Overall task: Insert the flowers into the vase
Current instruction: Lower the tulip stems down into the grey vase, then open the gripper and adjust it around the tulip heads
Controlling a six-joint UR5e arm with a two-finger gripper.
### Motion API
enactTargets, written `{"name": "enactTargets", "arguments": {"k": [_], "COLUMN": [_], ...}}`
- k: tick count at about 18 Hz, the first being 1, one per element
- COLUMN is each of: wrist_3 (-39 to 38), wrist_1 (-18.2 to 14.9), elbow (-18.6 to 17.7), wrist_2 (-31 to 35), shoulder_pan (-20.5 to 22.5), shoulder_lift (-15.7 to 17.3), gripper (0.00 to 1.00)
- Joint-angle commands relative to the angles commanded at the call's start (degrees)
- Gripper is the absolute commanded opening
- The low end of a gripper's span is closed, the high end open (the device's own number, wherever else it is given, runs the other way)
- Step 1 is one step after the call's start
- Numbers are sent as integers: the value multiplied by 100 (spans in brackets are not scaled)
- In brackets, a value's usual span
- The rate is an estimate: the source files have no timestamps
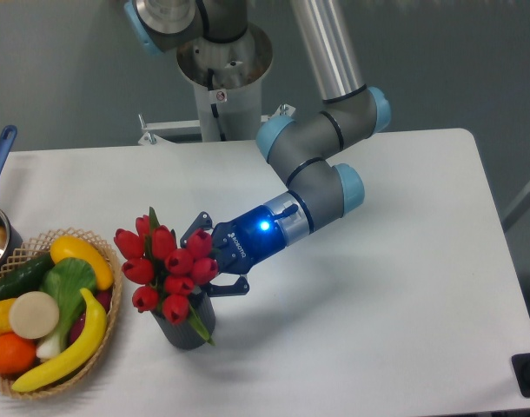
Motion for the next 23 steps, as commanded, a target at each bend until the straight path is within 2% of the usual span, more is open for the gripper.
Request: {"name": "enactTargets", "arguments": {"k": [7, 11, 12, 15, 17, 19, 20, 22, 23], "wrist_3": [35, 61, 70, 184, 185, 185, 185, 193, 193], "wrist_1": [0, 0, 0, 0, 0, 0, 0, 9, 0], "elbow": [-18, -18, -18, -35, -35, -44, -44, -35, -44], "wrist_2": [44, 44, 44, 44, 44, 44, 44, 44, 53], "shoulder_pan": [0, 0, 0, 0, 0, -9, 0, 0, -9], "shoulder_lift": [-26, -18, -18, 9, 26, 35, 35, 44, 61], "gripper": [43, 58, 69, 73, 79, 80, 83, 95, 97]}}
